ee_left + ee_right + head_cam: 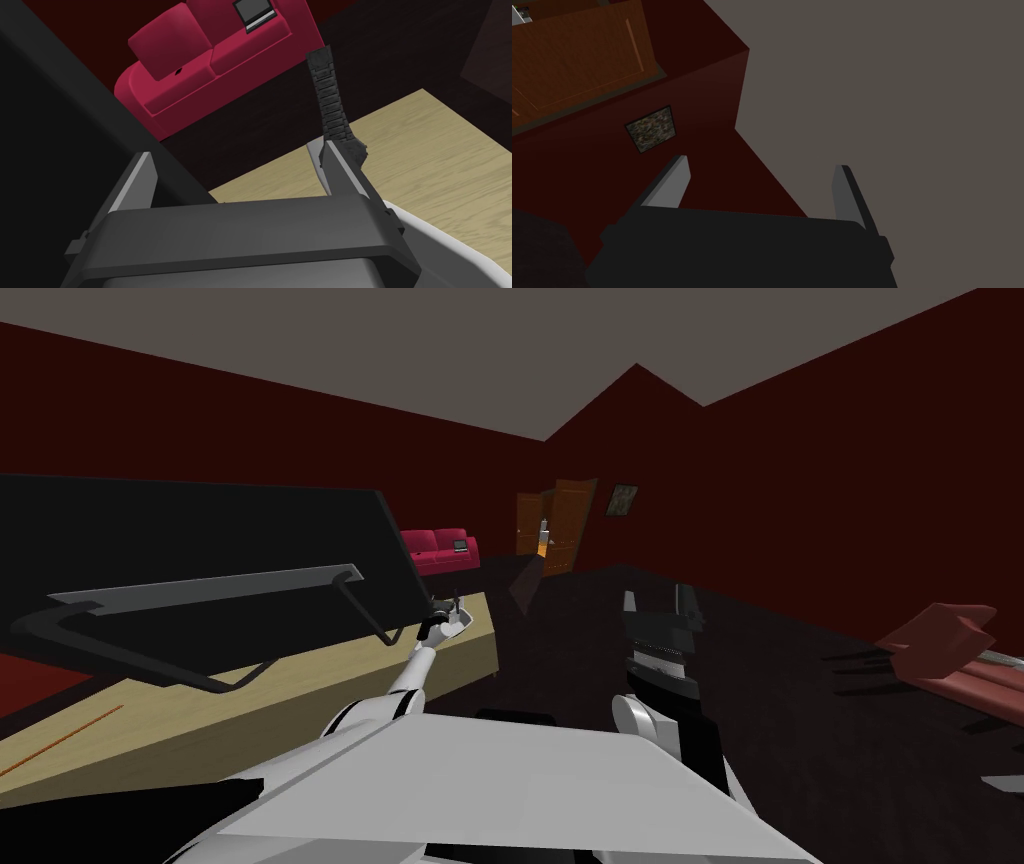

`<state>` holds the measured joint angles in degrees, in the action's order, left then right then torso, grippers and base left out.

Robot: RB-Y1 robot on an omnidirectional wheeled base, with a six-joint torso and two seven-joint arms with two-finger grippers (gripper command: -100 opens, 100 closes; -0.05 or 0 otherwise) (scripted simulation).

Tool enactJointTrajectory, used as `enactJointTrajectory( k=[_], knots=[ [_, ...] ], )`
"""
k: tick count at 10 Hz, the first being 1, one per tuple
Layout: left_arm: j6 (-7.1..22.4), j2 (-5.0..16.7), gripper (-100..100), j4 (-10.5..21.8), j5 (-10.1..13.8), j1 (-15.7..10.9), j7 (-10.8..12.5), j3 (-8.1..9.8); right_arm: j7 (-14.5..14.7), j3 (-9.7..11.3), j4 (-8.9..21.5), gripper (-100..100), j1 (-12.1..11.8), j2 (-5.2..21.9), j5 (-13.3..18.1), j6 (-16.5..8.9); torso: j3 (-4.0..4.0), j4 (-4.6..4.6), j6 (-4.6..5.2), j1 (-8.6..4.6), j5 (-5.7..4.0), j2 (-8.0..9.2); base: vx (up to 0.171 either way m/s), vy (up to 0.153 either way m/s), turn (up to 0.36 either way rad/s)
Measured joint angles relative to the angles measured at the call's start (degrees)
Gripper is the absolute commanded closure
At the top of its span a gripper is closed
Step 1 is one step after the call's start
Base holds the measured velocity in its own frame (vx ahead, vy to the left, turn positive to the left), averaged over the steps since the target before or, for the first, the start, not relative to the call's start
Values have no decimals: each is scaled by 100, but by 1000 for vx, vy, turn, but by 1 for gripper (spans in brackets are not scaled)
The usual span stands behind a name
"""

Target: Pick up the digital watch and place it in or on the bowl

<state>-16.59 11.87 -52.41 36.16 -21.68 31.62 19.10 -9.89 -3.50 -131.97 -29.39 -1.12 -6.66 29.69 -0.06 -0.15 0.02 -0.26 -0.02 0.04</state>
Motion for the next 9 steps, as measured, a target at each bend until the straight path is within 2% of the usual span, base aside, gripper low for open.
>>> enactJointTrajectory(
  k=[1, 3, 4, 9],
  knots=[
    [102, 99, -100, 30, 25, -96, 22, 11, 0, 0, 0, 0, 0, 0, 0, 0, 1, 0, 0, 1, 0, 1, -37, -57, 39],
    [354, 137, -100, -101, 54, -191, -58, 111, 0, 0, 0, 0, 0, 0, 0, 0, 2, 0, 0, 2, 0, 4, -30, -37, 28],
    [384, 138, 0, -113, 56, -193, -70, 118, 0, 0, 0, 0, 0, 0, 0, 0, -1, -1, 1, 11, 3, -2, 0, 0, 0],
    [381, 137, 0, -112, 56, -193, -69, 117, 0, 0, 0, 0, 0, 1, 0, 0, -7, -3, 0, 22, 6, -12, 0, 0, 0]
  ],
)
